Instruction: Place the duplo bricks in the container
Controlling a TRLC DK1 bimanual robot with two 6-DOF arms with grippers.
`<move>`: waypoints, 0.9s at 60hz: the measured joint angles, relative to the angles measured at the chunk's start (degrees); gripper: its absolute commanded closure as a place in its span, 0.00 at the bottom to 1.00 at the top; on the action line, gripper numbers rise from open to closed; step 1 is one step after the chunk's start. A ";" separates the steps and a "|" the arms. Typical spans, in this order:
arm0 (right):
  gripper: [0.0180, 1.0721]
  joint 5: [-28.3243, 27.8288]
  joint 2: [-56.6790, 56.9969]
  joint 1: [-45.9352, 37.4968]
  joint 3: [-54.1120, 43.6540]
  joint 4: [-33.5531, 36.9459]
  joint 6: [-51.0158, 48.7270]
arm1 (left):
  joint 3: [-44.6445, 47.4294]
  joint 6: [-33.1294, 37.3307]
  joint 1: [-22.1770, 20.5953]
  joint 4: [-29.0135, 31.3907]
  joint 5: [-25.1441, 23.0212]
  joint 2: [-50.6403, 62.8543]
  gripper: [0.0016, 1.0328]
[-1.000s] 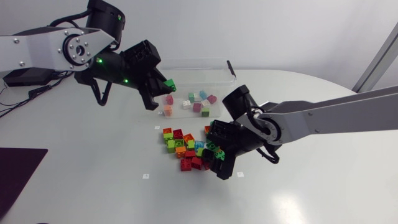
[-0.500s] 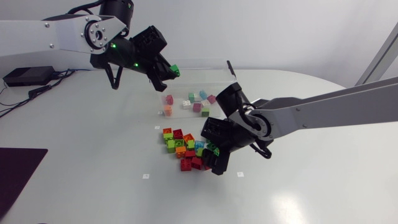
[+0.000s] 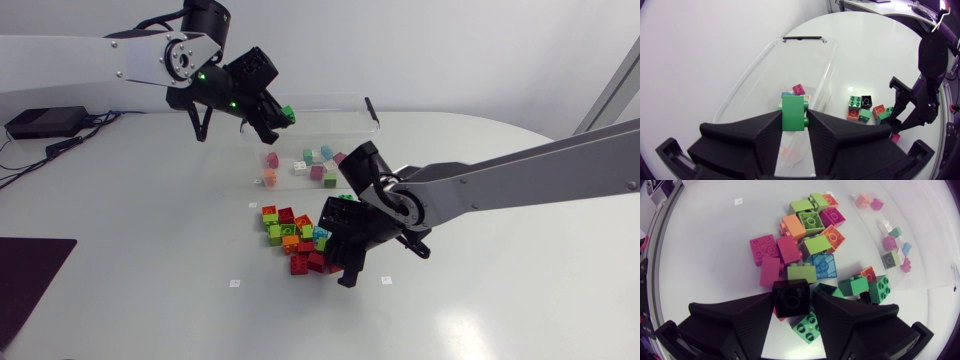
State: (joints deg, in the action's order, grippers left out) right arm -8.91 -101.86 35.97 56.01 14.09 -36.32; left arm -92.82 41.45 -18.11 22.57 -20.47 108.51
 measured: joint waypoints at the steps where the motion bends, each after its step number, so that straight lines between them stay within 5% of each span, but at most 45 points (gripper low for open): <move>1: 0.57 0.00 0.17 0.00 -0.02 0.02 0.00 | -0.13 -0.15 0.00 0.00 0.02 0.09 0.69; 40: 0.57 -1.77 17.33 -3.50 -3.08 6.25 -0.17 | -15.12 -7.48 2.01 -2.10 4.33 10.93 0.67; 44: 0.57 -1.84 17.53 -3.87 -2.51 7.30 -0.13 | -16.59 -8.44 2.40 -2.14 5.01 11.82 0.51; 47: 0.57 -2.21 17.53 -4.26 -1.81 7.56 0.11 | -16.92 -8.70 2.67 -2.36 5.77 12.00 0.17; 54: 0.57 -2.82 17.55 -5.42 0.87 7.63 0.52 | -16.94 -8.92 3.17 -2.82 7.10 12.02 0.06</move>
State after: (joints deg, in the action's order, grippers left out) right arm -11.73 -84.31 30.55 56.88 21.71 -35.79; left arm -109.75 32.53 -14.94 19.75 -13.37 120.53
